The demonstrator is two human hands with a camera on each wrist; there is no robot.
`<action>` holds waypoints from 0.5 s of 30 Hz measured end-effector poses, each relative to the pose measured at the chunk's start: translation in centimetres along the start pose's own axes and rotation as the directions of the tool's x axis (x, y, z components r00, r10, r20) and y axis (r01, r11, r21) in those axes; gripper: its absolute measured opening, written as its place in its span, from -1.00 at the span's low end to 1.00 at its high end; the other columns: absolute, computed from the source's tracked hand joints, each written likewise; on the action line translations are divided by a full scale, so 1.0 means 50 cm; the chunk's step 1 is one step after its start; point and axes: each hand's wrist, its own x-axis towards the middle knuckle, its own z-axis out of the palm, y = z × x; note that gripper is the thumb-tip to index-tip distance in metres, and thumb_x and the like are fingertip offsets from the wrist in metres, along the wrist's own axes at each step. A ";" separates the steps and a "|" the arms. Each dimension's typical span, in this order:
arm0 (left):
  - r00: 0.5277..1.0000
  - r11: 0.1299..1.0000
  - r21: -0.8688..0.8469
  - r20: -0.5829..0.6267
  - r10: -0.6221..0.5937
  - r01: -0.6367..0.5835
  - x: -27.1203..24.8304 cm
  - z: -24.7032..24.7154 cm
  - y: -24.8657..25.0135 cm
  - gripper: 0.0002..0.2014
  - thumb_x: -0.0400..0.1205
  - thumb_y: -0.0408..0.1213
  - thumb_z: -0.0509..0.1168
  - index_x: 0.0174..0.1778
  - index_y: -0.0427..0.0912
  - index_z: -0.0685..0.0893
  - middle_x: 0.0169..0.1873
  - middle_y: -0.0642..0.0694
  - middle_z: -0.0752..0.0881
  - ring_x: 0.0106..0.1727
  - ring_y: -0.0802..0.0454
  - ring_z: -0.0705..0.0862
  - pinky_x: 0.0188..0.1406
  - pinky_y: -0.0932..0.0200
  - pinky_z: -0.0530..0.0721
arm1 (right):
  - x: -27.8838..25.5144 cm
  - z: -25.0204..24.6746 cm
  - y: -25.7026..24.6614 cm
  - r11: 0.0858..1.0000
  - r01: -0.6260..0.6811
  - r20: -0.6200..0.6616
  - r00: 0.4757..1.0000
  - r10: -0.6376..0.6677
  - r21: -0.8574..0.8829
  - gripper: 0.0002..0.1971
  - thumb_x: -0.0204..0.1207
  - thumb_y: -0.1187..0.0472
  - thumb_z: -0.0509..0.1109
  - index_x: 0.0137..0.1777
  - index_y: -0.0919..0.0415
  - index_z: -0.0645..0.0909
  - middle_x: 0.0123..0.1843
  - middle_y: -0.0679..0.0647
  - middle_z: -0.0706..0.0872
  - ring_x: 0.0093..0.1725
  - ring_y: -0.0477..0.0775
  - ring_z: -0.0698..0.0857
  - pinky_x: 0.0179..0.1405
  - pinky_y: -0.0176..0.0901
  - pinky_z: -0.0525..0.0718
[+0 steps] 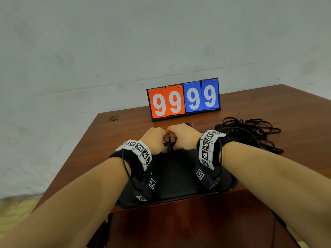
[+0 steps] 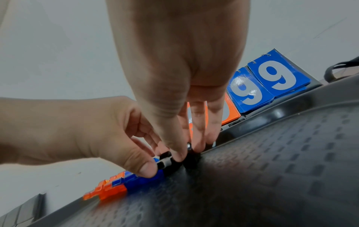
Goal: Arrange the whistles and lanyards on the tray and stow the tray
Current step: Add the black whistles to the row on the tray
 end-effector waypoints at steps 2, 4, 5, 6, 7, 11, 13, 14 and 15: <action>1.000 1.000 -0.024 0.018 0.003 -0.002 -0.002 -0.002 -0.002 -0.56 0.42 -0.21 0.60 0.19 -0.23 0.73 0.06 -0.08 0.78 0.08 -0.09 0.75 0.15 -0.04 0.73 | 0.000 -0.001 -0.006 1.000 0.010 0.002 1.000 -0.010 -0.007 -0.40 0.34 0.22 0.65 0.38 0.09 0.54 0.22 0.04 0.69 0.13 0.08 0.68 0.14 -0.03 0.70; 1.000 0.999 -0.041 0.022 0.008 -0.007 -0.003 -0.005 -0.006 -0.57 0.41 -0.22 0.61 0.18 -0.22 0.74 0.06 -0.09 0.79 0.06 -0.08 0.75 0.15 -0.05 0.73 | 0.000 -0.002 -0.008 1.000 0.012 0.006 1.000 -0.012 -0.003 -0.41 0.34 0.23 0.64 0.37 0.10 0.55 0.22 0.03 0.69 0.13 0.08 0.67 0.13 -0.04 0.69; 1.000 0.999 -0.044 0.017 0.007 -0.007 -0.004 -0.007 -0.010 -0.57 0.41 -0.22 0.60 0.18 -0.21 0.74 0.06 -0.08 0.78 0.04 -0.07 0.74 0.14 -0.04 0.73 | 0.000 -0.002 -0.009 1.000 0.010 0.009 1.000 -0.010 0.001 -0.41 0.34 0.23 0.64 0.37 0.10 0.56 0.22 0.02 0.69 0.14 0.08 0.67 0.13 -0.06 0.69; 1.000 0.999 -0.039 0.009 0.003 -0.002 -0.004 -0.008 -0.016 -0.57 0.41 -0.21 0.60 0.18 -0.19 0.74 0.06 -0.07 0.77 0.03 -0.06 0.73 0.13 -0.02 0.73 | 0.000 -0.003 -0.009 1.000 0.006 0.013 1.000 -0.006 0.004 -0.42 0.35 0.22 0.64 0.37 0.12 0.56 0.22 0.02 0.68 0.15 0.08 0.67 0.14 -0.06 0.69; 1.000 1.000 -0.030 0.001 -0.008 0.008 -0.004 -0.008 -0.022 -0.57 0.41 -0.19 0.60 0.18 -0.18 0.74 0.06 -0.06 0.77 0.03 -0.05 0.73 0.12 0.00 0.73 | 0.000 -0.003 -0.009 1.000 -0.001 0.018 1.000 0.001 0.004 -0.43 0.36 0.21 0.64 0.38 0.14 0.57 0.22 0.03 0.68 0.17 0.08 0.67 0.16 -0.06 0.69; 0.998 0.998 -0.023 0.009 -0.065 0.066 -0.005 -0.007 -0.044 -0.53 0.41 -0.07 0.60 0.21 -0.10 0.72 0.08 -0.01 0.74 0.07 -0.03 0.71 0.17 -0.02 0.73 | 0.002 -0.003 -0.008 0.998 -0.056 0.036 0.998 0.056 0.006 -0.45 0.37 0.12 0.63 0.35 0.20 0.61 0.24 0.07 0.69 0.18 0.10 0.69 0.17 -0.08 0.70; 0.997 0.997 -0.028 0.014 -0.072 0.072 -0.005 -0.004 -0.052 -0.54 0.42 -0.03 0.60 0.20 -0.08 0.72 0.11 0.00 0.74 0.10 -0.02 0.71 0.19 -0.01 0.72 | 0.004 0.000 -0.008 0.996 -0.086 0.050 0.995 0.085 0.020 -0.50 0.38 0.11 0.63 0.30 0.20 0.64 0.19 0.08 0.70 0.10 0.09 0.70 0.08 -0.13 0.70; 0.997 0.997 -0.028 0.014 -0.070 0.071 -0.005 -0.003 -0.055 -0.55 0.43 -0.02 0.59 0.19 -0.08 0.72 0.12 0.01 0.74 0.10 -0.01 0.71 0.20 -0.01 0.71 | 0.005 0.002 -0.009 0.995 -0.093 0.055 0.994 0.091 0.026 -0.52 0.39 0.11 0.63 0.28 0.20 0.65 0.16 0.07 0.70 0.07 0.09 0.70 0.06 -0.13 0.70; 0.998 0.997 -0.026 0.013 -0.068 0.069 -0.005 -0.001 -0.057 -0.55 0.43 -0.01 0.59 0.19 -0.07 0.73 0.13 0.01 0.74 0.11 -0.01 0.71 0.21 -0.01 0.71 | 0.007 0.002 -0.011 0.995 -0.094 0.056 0.994 0.092 0.033 -0.53 0.39 0.11 0.63 0.27 0.20 0.65 0.13 0.06 0.70 0.05 0.08 0.70 0.05 -0.14 0.70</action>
